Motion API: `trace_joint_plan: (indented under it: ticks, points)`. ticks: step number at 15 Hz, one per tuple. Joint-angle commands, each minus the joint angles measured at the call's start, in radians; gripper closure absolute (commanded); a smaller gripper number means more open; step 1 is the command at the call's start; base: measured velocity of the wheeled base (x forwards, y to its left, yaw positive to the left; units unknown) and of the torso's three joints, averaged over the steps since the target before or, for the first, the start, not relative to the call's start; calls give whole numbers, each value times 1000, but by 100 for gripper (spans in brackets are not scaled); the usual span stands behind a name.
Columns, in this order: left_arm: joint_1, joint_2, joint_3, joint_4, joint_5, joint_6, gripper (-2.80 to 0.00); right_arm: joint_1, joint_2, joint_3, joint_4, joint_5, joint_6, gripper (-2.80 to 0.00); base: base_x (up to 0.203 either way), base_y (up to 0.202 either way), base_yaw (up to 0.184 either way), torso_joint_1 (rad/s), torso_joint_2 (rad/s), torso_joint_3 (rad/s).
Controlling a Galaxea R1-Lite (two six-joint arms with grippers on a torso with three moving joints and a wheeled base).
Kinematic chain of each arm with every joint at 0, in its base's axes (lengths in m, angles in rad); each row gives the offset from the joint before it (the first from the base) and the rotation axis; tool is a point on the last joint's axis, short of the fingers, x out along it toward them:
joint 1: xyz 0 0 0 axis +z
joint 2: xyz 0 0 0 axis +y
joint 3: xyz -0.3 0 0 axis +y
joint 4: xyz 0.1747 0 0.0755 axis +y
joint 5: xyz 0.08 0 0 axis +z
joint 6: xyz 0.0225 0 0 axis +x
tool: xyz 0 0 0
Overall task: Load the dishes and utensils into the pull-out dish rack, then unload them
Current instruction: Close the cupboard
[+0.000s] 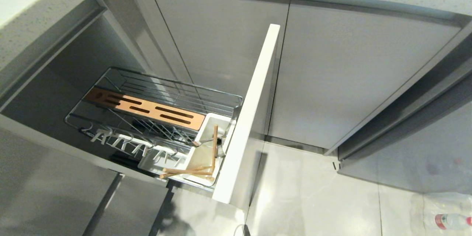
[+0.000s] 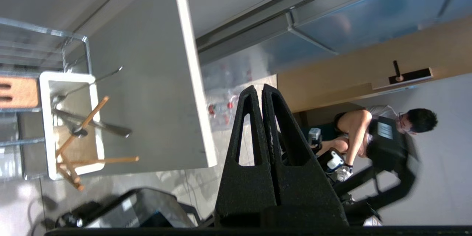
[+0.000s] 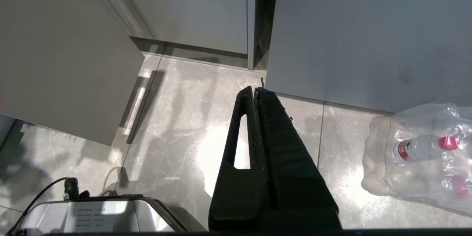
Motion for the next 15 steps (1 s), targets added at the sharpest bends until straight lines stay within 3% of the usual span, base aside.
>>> trace_joint_plan:
  ticks: [1, 4, 11, 13, 15]
  points:
    - [-1, 35, -1, 13, 0, -3, 0, 0, 0, 2, 0, 0, 1, 0, 0, 0, 0, 0, 0, 0]
    - [-20, 141, -50, 103, 79, 0, 0, 0, 0, 2, 0, 0, 1, 0, 0, 0, 0, 0, 0, 0]
    - [-283, 386, -120, 309, 578, 0, 0, 0, 0, 2, 0, 0, 1, 0, 0, 0, 0, 0, 0, 0]
    - [-294, 424, -116, 325, 675, 0, 0, 0, 0, 2, 2, 0, 1, 0, 0, 0, 0, 0, 0, 0]
    - [-310, 451, -102, 352, 717, 1, 0, 0, 0, 2, 1, 0, 1, 0, 0, 0, 0, 0, 0, 0]
